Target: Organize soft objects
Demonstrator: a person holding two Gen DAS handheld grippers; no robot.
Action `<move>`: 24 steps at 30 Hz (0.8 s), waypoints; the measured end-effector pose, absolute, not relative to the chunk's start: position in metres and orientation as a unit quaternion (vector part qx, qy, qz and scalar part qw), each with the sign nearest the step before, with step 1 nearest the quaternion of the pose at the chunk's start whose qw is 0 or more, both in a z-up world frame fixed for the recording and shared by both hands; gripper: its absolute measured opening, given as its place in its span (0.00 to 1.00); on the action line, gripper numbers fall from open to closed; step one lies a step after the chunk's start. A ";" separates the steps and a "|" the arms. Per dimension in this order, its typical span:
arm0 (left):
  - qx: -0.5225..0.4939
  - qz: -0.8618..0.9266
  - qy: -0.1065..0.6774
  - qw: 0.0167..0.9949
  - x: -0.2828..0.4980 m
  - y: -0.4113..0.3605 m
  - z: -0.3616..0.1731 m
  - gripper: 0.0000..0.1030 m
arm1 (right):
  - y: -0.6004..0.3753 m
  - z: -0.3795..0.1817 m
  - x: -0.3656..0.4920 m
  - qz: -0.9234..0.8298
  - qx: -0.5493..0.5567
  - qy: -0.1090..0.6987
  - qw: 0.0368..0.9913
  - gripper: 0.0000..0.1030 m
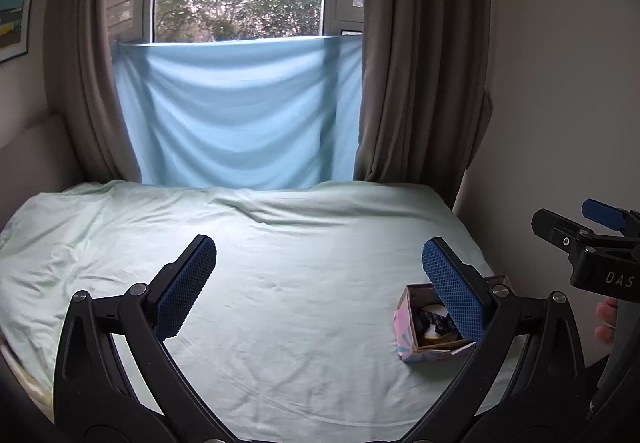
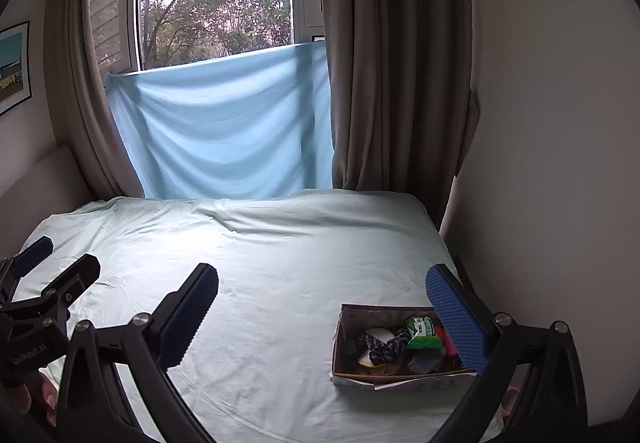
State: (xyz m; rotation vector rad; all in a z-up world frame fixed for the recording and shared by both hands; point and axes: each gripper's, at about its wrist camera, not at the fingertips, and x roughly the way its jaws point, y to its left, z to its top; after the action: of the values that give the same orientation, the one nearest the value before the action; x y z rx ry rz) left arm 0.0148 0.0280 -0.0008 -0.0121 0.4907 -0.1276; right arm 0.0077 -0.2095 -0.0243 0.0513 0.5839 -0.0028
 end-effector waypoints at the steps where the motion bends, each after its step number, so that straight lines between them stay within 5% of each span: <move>1: -0.006 -0.063 0.243 0.968 0.015 0.027 -0.001 1.00 | -0.209 -0.024 0.008 -0.002 0.025 0.287 0.958 1.00; 24: -0.006 -0.067 0.245 0.967 0.016 0.026 -0.002 1.00 | -0.211 -0.022 0.011 -0.009 0.030 0.282 0.959 1.00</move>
State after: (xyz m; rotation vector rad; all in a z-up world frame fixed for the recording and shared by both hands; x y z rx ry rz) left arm 0.0156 0.0261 -0.0015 -0.0126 0.4952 -0.1348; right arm 0.0105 -0.2114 -0.0224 0.0609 0.5721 -0.0181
